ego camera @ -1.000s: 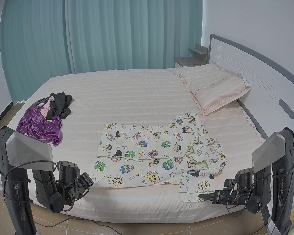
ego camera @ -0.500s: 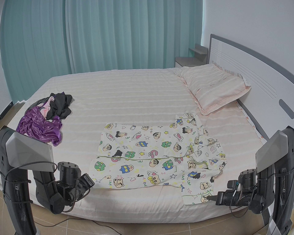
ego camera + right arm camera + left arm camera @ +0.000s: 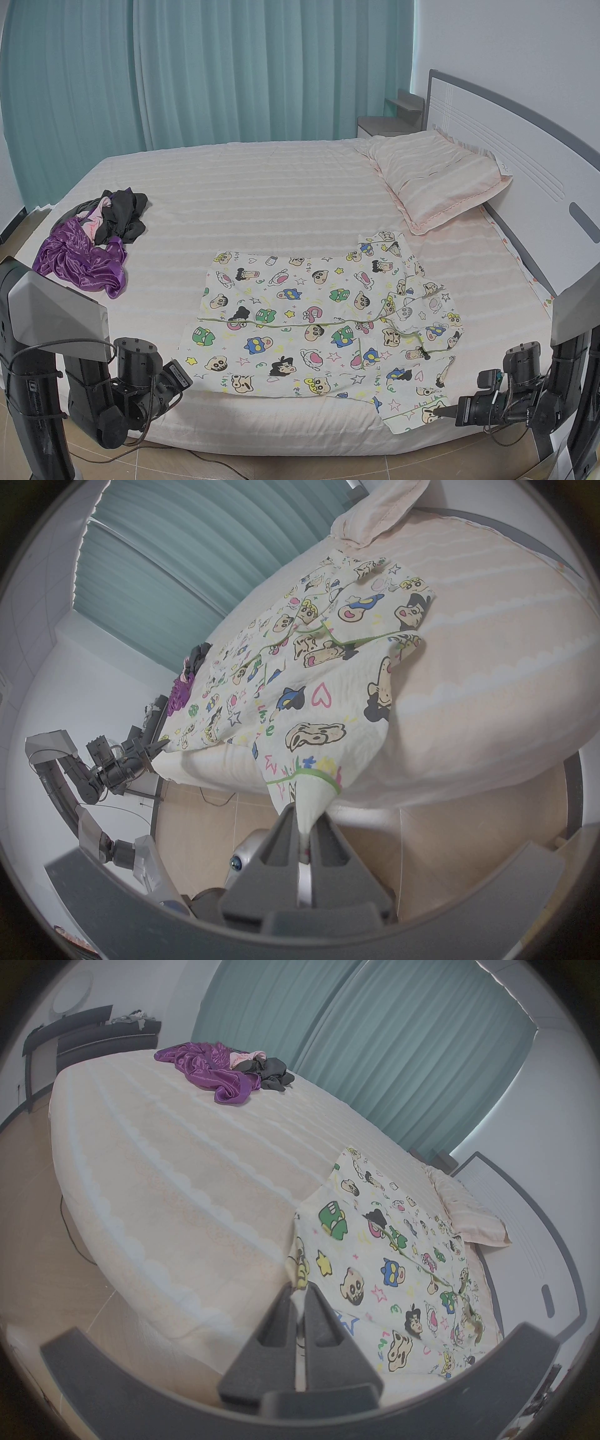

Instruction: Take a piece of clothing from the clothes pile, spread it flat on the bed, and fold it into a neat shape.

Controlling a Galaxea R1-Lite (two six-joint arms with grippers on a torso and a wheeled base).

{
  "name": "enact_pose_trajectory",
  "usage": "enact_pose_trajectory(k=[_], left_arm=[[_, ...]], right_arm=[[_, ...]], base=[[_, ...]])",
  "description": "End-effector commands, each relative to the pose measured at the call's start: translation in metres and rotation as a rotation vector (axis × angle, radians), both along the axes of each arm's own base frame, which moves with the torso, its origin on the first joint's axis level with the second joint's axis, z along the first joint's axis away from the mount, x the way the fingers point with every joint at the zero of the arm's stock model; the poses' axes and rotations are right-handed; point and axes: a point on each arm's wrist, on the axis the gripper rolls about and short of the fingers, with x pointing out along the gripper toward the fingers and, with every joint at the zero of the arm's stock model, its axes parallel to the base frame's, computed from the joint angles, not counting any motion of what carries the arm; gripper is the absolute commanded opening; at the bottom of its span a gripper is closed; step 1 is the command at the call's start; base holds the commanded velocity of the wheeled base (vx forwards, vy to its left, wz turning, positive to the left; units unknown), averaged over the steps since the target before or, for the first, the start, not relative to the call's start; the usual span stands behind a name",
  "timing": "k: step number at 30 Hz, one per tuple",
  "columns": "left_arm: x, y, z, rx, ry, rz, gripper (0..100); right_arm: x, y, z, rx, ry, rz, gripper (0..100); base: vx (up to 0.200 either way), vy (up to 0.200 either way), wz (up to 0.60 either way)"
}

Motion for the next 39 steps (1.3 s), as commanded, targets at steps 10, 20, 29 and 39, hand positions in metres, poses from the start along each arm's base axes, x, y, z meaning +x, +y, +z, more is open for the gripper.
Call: enact_pose_trajectory(k=[10, 20, 29, 39], left_arm=[[-0.032, 0.003, -0.002, 0.124, 0.093, -0.087, 0], [-0.046, 0.002, -0.005, 0.161, 0.143, -0.122, 0], [-0.052, 0.003, -0.007, 0.189, 0.174, -0.133, 0], [-0.068, 0.003, 0.014, 0.223, 0.219, -0.199, 0]], right_arm=[[-0.032, -0.005, 0.038, -0.045, 0.009, 0.064, 0], [-0.048, -0.004, 0.046, -0.059, 0.052, 0.100, 0], [-0.062, 0.000, 0.052, -0.070, 0.089, 0.146, 0], [-0.072, -0.001, 0.054, -0.088, 0.122, 0.168, 0]], base=[[0.000, 0.000, 0.00], [0.000, 0.000, 0.00], [0.000, 0.000, 0.00], [0.000, 0.000, 0.00]])
